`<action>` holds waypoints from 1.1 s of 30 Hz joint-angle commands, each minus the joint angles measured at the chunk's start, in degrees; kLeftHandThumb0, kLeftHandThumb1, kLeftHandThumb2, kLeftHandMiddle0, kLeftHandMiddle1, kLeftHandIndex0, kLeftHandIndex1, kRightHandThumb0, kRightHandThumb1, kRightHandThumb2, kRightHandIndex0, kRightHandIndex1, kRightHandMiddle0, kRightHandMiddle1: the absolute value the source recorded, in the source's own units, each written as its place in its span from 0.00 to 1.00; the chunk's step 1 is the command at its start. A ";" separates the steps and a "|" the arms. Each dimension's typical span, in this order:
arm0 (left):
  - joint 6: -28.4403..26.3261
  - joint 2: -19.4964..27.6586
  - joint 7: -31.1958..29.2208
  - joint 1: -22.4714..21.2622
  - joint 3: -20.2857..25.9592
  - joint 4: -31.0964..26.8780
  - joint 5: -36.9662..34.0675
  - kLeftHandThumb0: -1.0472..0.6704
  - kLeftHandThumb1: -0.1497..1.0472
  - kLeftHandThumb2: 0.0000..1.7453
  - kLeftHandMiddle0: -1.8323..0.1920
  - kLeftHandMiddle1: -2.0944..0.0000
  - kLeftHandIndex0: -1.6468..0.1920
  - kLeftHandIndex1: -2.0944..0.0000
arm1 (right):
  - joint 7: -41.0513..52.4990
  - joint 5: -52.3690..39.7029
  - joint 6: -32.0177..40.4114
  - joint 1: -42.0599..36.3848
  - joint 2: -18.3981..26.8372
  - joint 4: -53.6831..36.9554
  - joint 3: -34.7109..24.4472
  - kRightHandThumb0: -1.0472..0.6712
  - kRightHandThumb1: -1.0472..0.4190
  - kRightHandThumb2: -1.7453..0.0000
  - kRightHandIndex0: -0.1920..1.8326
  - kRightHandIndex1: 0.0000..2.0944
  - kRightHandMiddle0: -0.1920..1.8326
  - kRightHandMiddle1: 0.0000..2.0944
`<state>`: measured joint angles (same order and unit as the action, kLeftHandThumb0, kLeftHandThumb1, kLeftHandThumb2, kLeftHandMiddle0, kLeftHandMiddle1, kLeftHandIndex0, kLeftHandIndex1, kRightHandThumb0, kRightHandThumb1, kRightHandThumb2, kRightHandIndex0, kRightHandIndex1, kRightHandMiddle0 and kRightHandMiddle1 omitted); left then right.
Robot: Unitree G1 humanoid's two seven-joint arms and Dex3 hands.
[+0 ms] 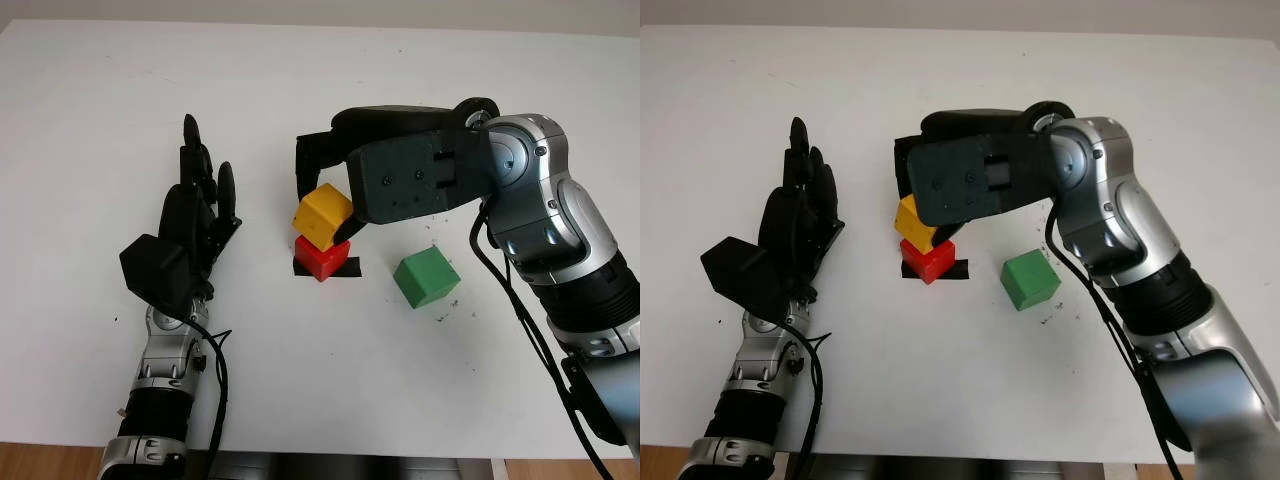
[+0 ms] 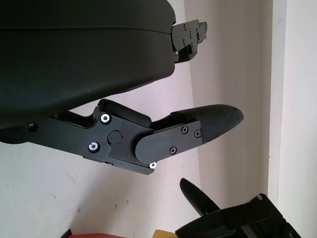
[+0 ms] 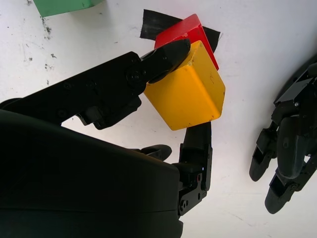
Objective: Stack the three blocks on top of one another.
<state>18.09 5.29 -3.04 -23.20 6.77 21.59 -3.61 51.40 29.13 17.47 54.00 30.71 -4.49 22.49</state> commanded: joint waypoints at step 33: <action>-1.32 -1.62 0.42 4.38 -0.33 -0.73 -0.05 0.20 1.00 0.38 1.00 1.00 1.00 1.00 | 2.41 1.96 1.00 -1.47 0.01 -0.50 0.67 0.37 0.05 0.97 0.31 0.03 0.27 0.72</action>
<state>17.19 4.39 -2.79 -21.50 6.66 19.64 -3.57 53.75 31.13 18.23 53.08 30.75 -4.59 23.09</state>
